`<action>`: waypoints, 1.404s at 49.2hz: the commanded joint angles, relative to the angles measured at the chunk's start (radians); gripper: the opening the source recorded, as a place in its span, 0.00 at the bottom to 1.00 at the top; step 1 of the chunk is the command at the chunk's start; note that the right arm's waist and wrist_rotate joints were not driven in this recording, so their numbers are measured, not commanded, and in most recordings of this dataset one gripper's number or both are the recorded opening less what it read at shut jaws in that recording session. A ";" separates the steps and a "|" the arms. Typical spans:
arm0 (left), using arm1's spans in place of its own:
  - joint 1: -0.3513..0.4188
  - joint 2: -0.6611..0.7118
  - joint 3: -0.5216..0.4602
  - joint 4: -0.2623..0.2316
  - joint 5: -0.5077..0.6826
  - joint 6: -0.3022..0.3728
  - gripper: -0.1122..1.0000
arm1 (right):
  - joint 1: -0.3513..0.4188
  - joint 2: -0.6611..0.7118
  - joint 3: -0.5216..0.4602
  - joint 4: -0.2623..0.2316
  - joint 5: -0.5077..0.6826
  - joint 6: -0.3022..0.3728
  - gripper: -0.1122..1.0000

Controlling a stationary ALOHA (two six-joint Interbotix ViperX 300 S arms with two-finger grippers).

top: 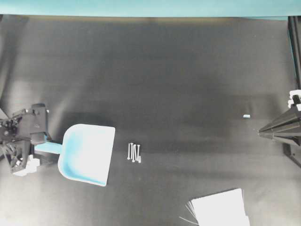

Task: Hold the dustpan with the left arm, while a human hand uses a hand brush to gather screws into the dustpan.
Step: 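Close the left gripper on the dustpan handle and lift slightly, then hold the dustpan with the left gripper, lip facing the screws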

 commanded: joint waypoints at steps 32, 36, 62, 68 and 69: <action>0.003 0.002 -0.031 0.003 -0.063 0.031 0.38 | 0.000 -0.075 0.041 0.008 0.117 0.002 0.10; 0.003 -0.012 -0.054 0.003 -0.054 0.031 0.38 | 0.000 -0.078 0.048 0.009 0.176 0.000 0.10; 0.005 -0.018 -0.207 0.003 0.196 0.025 0.38 | 0.000 -0.101 0.064 0.008 0.181 0.002 0.10; 0.005 -0.020 -0.209 0.003 0.218 0.021 0.38 | 0.000 -0.120 0.067 0.008 0.184 0.002 0.10; 0.005 -0.020 -0.212 0.003 0.224 0.021 0.38 | 0.000 -0.121 0.067 0.009 0.183 0.000 0.10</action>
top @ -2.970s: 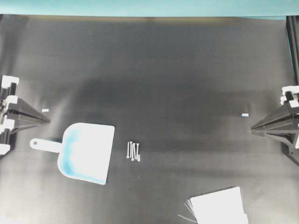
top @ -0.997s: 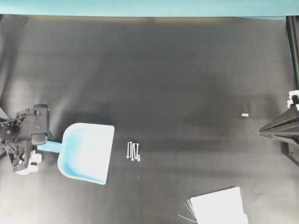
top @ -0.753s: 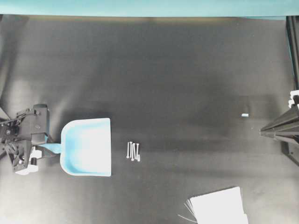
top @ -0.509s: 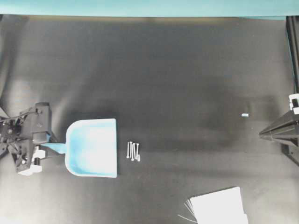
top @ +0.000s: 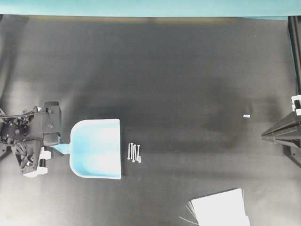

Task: Hold the dustpan with the left arm, while a human hand uses a hand brush to gather screws into the dustpan.
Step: 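Hold the dustpan with the left gripper, lip facing the screws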

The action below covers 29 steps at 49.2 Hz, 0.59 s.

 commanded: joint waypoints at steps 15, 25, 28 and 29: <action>0.002 0.037 -0.075 0.003 0.106 0.011 0.38 | 0.000 -0.025 -0.002 0.002 -0.005 0.002 0.10; 0.002 0.055 -0.110 0.003 0.126 0.052 0.38 | 0.000 -0.025 -0.002 0.002 -0.005 0.002 0.10; 0.002 0.058 -0.117 0.003 0.127 0.064 0.38 | 0.000 -0.025 -0.002 0.002 -0.005 0.000 0.10; 0.002 0.060 -0.118 0.003 0.127 0.067 0.38 | 0.000 -0.025 -0.002 0.002 -0.005 0.002 0.10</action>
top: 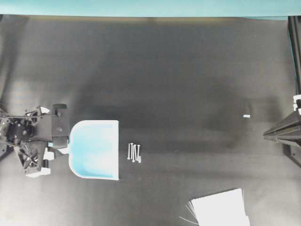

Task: Hold the dustpan with the left arm, while a human hand uses a hand brush to gather screws into the dustpan.
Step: 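Hold the dustpan with the left gripper, lip facing the screws, then hold the dustpan steady with the left gripper while screws are swept in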

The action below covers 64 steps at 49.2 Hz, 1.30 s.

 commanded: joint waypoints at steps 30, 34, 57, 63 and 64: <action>0.012 0.005 -0.043 0.003 0.002 0.008 0.38 | 0.000 0.005 -0.005 0.000 -0.005 0.000 0.10; 0.025 0.014 -0.041 0.003 0.000 0.008 0.38 | 0.000 0.005 -0.005 0.000 -0.006 -0.002 0.10; 0.034 0.097 -0.026 0.003 -0.069 -0.002 0.38 | 0.000 0.005 -0.005 0.002 -0.005 0.000 0.10; 0.034 0.092 -0.023 0.003 -0.072 -0.009 0.38 | 0.000 0.003 -0.005 0.000 -0.005 0.000 0.10; 0.034 0.092 -0.021 0.003 -0.072 -0.014 0.38 | 0.000 0.003 -0.005 0.000 -0.005 0.000 0.10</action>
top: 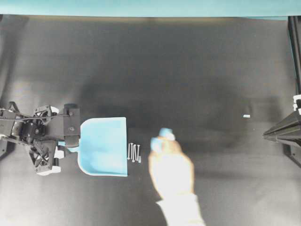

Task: Hold the dustpan with the left arm, while a human hand uses a hand brush to gather screws into the dustpan.
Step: 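Hold the dustpan steady with the left gripper while screws are swept in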

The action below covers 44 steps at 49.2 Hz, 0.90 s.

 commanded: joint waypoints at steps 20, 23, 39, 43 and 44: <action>0.006 -0.008 0.011 0.003 -0.012 -0.015 0.38 | 0.000 0.005 -0.006 0.002 -0.003 0.000 0.10; 0.012 -0.008 0.018 0.003 -0.018 -0.015 0.38 | 0.000 0.005 -0.005 0.002 -0.003 0.000 0.10; 0.028 -0.008 0.054 0.003 -0.110 -0.018 0.38 | 0.000 0.005 -0.006 0.002 -0.003 0.000 0.10; 0.029 -0.008 0.060 0.003 -0.110 -0.018 0.38 | 0.000 0.005 -0.006 0.002 -0.003 0.000 0.10; 0.029 -0.008 0.060 0.003 -0.110 -0.018 0.38 | 0.000 0.005 -0.005 0.002 -0.003 0.000 0.10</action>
